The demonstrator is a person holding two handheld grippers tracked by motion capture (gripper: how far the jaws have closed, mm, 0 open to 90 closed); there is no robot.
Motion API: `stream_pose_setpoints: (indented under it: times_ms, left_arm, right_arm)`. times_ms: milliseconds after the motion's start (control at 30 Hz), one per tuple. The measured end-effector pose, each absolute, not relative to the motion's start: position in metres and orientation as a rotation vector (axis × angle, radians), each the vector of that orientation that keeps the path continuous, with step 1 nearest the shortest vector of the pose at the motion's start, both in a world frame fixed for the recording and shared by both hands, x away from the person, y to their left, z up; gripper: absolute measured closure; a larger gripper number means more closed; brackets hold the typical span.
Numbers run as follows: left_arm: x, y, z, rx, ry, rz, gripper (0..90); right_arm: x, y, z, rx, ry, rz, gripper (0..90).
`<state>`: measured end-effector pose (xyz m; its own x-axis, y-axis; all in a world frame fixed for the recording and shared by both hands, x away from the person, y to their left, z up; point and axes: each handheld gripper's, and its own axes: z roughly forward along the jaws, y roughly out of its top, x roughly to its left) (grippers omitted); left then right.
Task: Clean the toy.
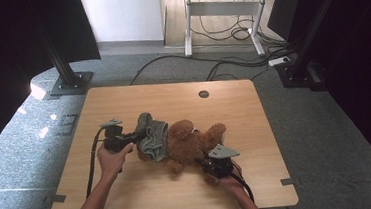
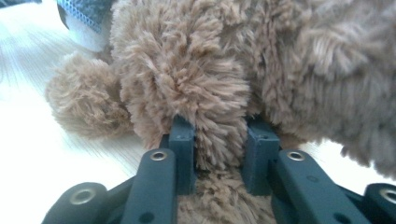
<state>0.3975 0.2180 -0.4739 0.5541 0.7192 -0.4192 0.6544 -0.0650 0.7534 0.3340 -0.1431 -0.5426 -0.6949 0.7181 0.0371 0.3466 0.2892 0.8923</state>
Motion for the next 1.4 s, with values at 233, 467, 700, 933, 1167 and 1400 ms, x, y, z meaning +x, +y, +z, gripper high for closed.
stream_pose_setpoints:
  times_ms: [233, 467, 700, 933, 1167, 1400]
  left_arm:
    - [0.393, 0.223, -0.488, 1.697, 1.133, 0.025, 75.3]
    - [0.38, 0.224, -0.495, 1.674, 1.108, 0.03, 75.7]
    - [0.374, 0.228, -0.501, 1.64, 1.111, 0.014, 75.8]
    - [0.368, 0.216, -0.47, 1.626, 1.028, -0.014, 74.9]
    - [0.377, 0.142, -0.424, 1.73, 0.871, 0.012, 74.6]
    - [0.401, 0.063, -0.42, 1.894, 0.856, -0.017, 74.4]
  right_arm:
    - [0.336, -0.159, -0.533, 1.058, 2.177, 1.509, 34.6]
    - [0.354, -0.153, -0.521, 1.209, 2.15, 1.584, 23.5]
    - [0.367, -0.14, -0.526, 1.24, 2.187, 1.567, 42.5]
    - [0.359, -0.138, -0.527, 1.147, 2.175, 1.495, 59.8]
    - [0.351, -0.133, -0.527, 1.098, 2.136, 1.454, 62.5]
    - [0.348, -0.134, -0.529, 1.075, 2.127, 1.459, 62.7]
